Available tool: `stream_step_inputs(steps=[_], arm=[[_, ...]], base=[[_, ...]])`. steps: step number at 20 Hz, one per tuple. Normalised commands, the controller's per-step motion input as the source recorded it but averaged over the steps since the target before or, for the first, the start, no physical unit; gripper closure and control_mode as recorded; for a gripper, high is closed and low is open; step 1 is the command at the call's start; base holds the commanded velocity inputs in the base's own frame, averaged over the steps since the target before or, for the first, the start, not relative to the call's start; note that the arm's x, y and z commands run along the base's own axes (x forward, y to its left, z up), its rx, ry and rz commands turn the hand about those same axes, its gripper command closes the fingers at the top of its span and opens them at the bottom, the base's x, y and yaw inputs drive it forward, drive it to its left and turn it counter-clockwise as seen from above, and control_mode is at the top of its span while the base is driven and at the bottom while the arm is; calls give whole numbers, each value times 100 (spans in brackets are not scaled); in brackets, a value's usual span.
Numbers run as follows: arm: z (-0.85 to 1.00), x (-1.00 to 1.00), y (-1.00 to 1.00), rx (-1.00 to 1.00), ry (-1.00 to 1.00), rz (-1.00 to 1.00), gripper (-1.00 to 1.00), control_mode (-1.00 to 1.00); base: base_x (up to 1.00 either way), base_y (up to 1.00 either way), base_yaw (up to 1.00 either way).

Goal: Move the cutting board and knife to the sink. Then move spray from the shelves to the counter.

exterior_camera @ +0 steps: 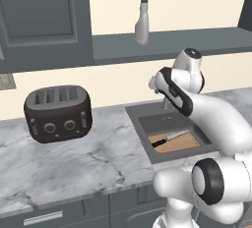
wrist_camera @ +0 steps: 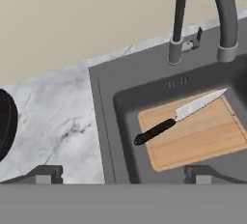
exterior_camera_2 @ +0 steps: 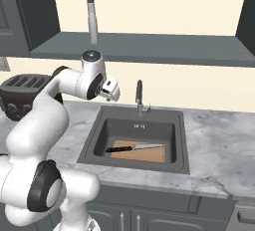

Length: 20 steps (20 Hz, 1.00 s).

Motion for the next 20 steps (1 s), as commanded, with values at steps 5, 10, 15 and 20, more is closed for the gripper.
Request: stream_step_inputs(steps=[5,10,15,20], arm=[[67,-9,2,-2,-30,27,-100,-100],[68,-4,0,-7,-22,22,-100,-100],[64,-1,1,-11,-19,16,-100,-100],[68,1,2,-10,-18,10,-100,-100]], base=[[0,0,0],[0,0,0],[0,0,0],[0,0,0]])
